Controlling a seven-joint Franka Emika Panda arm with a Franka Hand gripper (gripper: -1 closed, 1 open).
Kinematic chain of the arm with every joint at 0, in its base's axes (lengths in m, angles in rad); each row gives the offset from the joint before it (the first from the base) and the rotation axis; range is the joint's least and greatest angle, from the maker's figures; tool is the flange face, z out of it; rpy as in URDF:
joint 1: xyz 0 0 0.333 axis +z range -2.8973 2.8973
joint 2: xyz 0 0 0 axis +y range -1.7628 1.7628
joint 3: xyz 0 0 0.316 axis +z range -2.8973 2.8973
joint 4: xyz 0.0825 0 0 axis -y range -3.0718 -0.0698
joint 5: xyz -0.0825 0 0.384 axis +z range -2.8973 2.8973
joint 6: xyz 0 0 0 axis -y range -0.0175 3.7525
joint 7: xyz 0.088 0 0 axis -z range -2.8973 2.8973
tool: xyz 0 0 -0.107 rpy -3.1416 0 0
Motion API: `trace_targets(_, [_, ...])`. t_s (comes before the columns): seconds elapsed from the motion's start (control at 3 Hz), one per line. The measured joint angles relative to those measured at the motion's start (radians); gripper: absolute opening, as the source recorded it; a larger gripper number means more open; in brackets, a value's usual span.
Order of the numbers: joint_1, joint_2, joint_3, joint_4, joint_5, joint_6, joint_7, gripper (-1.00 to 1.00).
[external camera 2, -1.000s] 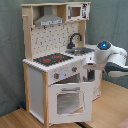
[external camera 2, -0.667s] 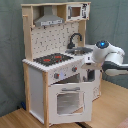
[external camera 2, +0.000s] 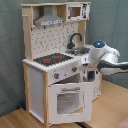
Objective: Play with the kitchen
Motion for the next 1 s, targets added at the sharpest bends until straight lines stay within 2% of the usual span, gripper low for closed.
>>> trace_targets(0.67, [-0.063,0.097,0.096,0.000,0.064,0.130,-0.060,1.00])
trace_targets(1.0, [-0.091,0.163,0.132,0.000,0.072,0.200,-0.080,1.00])
